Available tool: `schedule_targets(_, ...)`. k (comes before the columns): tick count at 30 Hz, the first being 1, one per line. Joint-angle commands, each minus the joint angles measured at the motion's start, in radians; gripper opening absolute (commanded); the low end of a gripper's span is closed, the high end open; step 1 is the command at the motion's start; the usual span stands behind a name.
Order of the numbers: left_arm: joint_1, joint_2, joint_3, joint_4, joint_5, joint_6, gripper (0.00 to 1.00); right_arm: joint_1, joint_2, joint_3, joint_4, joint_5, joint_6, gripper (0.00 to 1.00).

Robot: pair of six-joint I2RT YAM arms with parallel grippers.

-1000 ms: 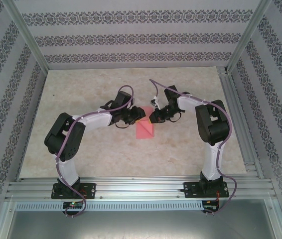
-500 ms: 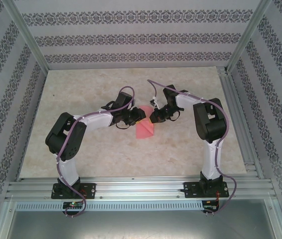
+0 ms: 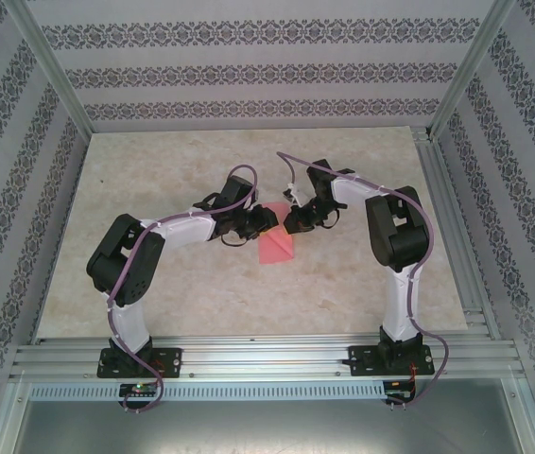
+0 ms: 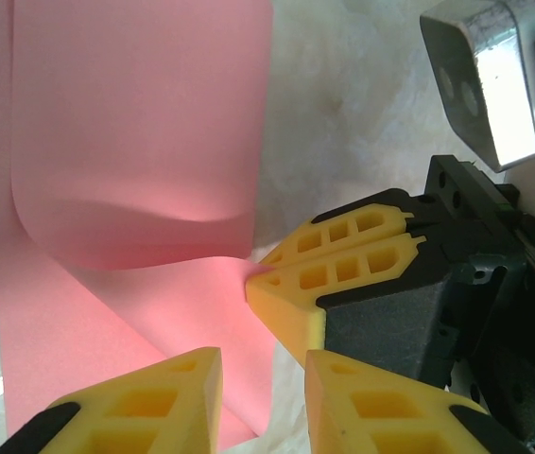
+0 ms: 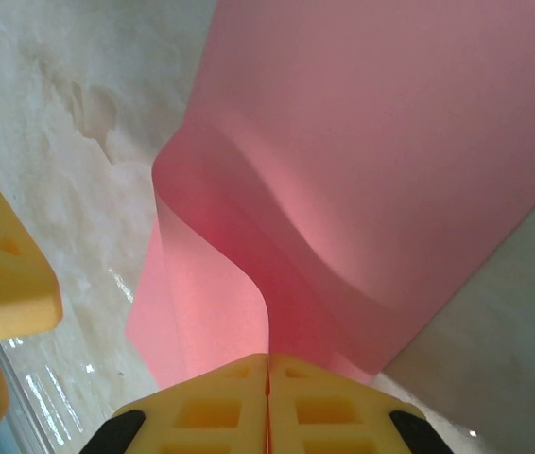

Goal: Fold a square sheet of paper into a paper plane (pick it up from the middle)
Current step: Fold the triangle a second time at the center of the table.

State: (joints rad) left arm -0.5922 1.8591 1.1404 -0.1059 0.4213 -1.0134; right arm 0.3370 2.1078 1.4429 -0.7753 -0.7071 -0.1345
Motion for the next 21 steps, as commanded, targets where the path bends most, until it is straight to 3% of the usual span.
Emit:
schedule_targets(1, -0.021, 0.015, 0.009, 0.01, 0.005, 0.006, 0.3, 0.01, 0.018, 0.024, 0.01, -0.011, -0.028, 0.08)
schedule_targets(21, -0.032, 0.03, 0.011, 0.012, 0.001, 0.003, 0.28, 0.012, 0.068, 0.062, -0.026, 0.007, -0.027, 0.09)
